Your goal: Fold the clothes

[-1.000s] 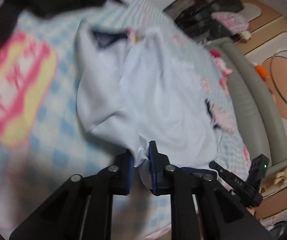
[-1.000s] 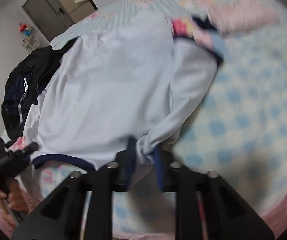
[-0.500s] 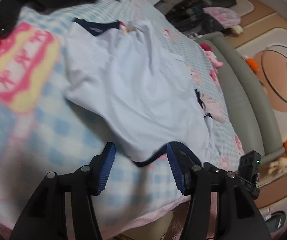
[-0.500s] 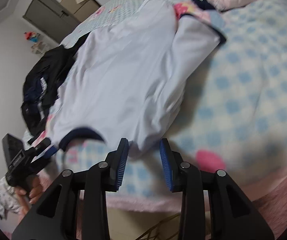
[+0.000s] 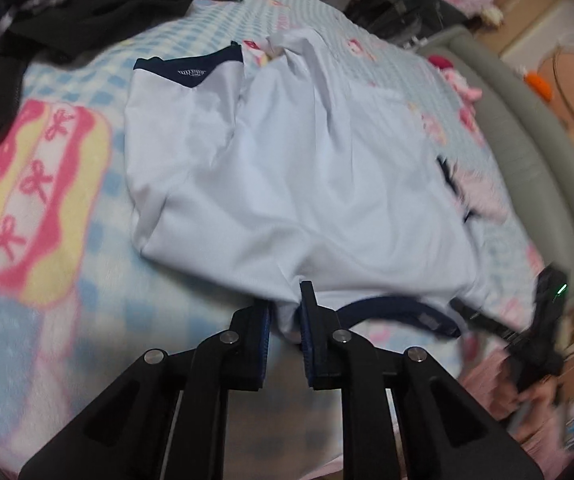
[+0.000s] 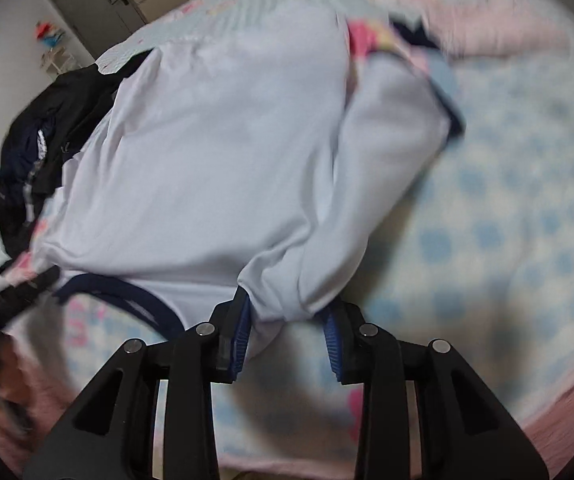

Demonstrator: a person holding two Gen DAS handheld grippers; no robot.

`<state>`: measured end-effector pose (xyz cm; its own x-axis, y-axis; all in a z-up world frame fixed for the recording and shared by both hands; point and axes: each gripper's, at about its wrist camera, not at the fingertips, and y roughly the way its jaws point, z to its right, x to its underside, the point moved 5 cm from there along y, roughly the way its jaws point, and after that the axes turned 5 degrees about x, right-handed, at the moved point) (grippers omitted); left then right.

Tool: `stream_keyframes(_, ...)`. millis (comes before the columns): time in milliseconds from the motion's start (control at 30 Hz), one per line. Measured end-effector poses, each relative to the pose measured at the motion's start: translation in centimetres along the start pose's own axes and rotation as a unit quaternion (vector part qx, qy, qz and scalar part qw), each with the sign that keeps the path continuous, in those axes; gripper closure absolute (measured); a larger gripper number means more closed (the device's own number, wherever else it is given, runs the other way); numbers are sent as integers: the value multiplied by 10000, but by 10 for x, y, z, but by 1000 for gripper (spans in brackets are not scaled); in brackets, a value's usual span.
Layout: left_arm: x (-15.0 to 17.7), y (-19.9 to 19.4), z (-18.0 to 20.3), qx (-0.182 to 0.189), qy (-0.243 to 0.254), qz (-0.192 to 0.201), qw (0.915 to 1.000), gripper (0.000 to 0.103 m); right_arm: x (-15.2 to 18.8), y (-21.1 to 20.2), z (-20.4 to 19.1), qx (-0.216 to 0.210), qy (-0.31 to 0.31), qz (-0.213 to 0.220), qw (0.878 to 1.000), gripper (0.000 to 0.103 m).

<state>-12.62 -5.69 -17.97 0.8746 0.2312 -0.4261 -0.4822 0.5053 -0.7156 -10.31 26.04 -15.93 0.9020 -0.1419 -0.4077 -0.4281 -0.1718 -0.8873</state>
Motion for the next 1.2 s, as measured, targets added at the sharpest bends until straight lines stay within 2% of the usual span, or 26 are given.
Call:
stream_keyframes(67,7,-4,-4,209,-337,21,9992,86,8,-10,-4,-354,81,-13,9993,67)
stream_keyframes(133,10,-20,-1,257,-513,335,9978,86,14,-21,-5,-784,342,5,9963,67)
stream_keyframes(200,15,-33,21,489,-223,488,9974,86,17,-34,-3,-979,562,123,9935,67)
stream_keyframes(233,17,-38,33,625,-51,538,9966,86,17,-40,-1,-962,617,221,9932,67)
stream_keyframes(300,23,-29,61,889,385,245,9950,86,16,-48,3,-662,535,404,9956,67)
stream_keyframes(400,30,6,96,815,994,-223,9915,86,15,-47,4,-428,416,398,9974,67)
stream_keyframes(467,32,34,112,773,1145,-524,9890,86,19,-43,4,-558,514,274,9967,67)
stream_keyframes(567,33,62,130,769,1346,-753,9850,86,24,-43,-7,-532,271,279,9978,67)
stream_keyframes(667,30,81,144,771,1368,-838,9840,86,27,-42,-10,-339,-5,299,9990,67)
stream_keyframes(833,30,106,154,678,1263,-890,9857,86,27,-35,0,-342,183,229,9990,67)
stream_keyframes(933,41,108,158,706,1328,-912,9844,86,27,-33,7,-313,255,227,9989,67)
stream_keyframes(1000,50,104,159,863,1349,-1007,9819,86,27,-32,11,-336,305,221,9987,67)
stream_keyframes(1133,67,99,160,884,1542,-1216,9765,86,25,-32,9,-475,291,248,9981,67)
stream_keyframes(1200,72,95,162,1031,1525,-1254,9749,86,21,-33,2,-605,181,307,9975,67)
